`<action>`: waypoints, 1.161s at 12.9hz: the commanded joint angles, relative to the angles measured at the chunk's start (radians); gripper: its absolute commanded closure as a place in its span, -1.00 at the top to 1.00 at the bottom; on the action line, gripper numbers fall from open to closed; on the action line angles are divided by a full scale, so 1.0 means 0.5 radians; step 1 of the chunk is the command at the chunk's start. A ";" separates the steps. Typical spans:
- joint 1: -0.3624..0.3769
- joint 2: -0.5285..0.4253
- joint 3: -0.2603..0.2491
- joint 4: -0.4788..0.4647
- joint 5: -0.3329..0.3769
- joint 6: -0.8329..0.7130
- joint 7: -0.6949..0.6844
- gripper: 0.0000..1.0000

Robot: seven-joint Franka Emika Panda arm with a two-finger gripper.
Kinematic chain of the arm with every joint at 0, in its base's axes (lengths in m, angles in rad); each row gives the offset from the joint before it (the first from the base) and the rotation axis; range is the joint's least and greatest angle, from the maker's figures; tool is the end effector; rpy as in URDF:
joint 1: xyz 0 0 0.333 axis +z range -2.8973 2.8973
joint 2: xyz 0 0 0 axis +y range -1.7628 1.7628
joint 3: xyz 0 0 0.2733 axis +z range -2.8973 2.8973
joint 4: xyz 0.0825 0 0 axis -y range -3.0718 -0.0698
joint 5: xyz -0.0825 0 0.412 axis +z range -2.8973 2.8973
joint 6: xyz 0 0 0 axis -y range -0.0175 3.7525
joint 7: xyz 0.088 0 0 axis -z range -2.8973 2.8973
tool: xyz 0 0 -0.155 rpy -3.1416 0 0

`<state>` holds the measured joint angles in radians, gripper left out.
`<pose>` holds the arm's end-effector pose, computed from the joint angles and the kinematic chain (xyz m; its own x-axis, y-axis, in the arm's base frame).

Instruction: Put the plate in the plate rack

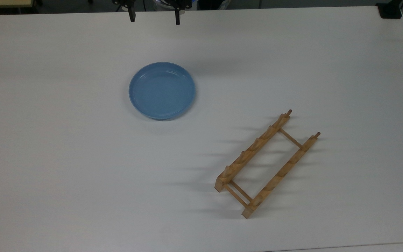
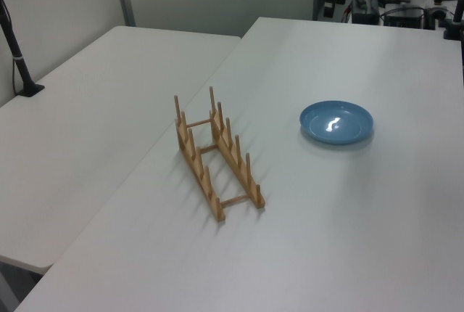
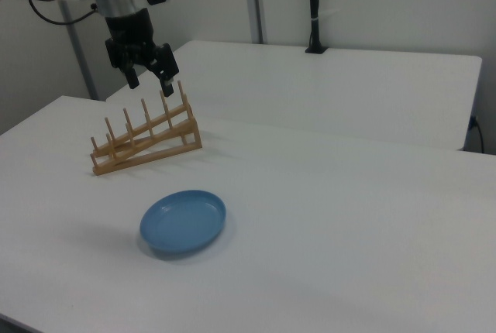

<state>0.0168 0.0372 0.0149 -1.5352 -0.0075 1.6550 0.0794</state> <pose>0.6050 0.0180 0.5377 0.9954 -0.0472 0.0828 -0.0474 -0.9989 0.0004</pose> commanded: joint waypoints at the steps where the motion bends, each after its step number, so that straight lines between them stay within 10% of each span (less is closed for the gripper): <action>1: 0.016 -0.047 -0.015 -0.038 0.036 -0.030 -0.015 1.00; 15: 0.025 -0.050 -0.008 -0.065 0.033 -0.073 -0.155 1.00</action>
<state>0.0184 0.0368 0.0170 -1.5361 -0.0075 1.6549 0.0770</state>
